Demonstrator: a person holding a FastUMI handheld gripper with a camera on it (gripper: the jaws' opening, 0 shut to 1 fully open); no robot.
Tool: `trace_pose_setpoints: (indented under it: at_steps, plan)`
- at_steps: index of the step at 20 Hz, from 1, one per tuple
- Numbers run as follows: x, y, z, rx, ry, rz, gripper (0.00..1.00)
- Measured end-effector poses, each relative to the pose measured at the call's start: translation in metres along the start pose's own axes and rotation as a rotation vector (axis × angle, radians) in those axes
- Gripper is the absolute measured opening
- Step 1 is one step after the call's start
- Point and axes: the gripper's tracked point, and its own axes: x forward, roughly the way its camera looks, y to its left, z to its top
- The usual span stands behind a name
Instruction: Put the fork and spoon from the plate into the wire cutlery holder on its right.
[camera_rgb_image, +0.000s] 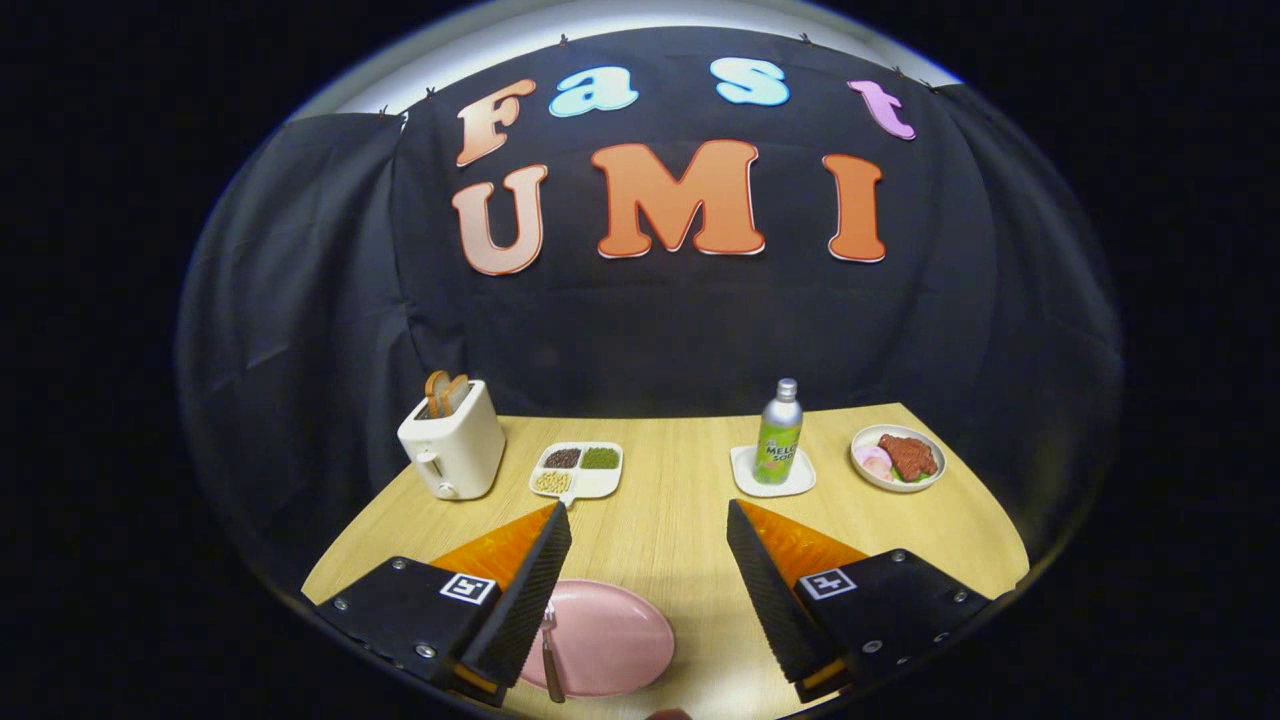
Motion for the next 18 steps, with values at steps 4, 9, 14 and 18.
trace_pose_setpoints:
  at_steps: [4,9,14,18]
  plan:
    - [0.008,0.033,-0.046,-0.031,0.133,0.054,0.95]
    - [0.013,0.074,-0.118,-0.084,0.375,0.154,0.95]
    - [0.01,0.084,-0.182,-0.147,0.625,0.184,0.92]
    - [0.01,0.085,-0.209,-0.187,0.743,0.196,0.75]
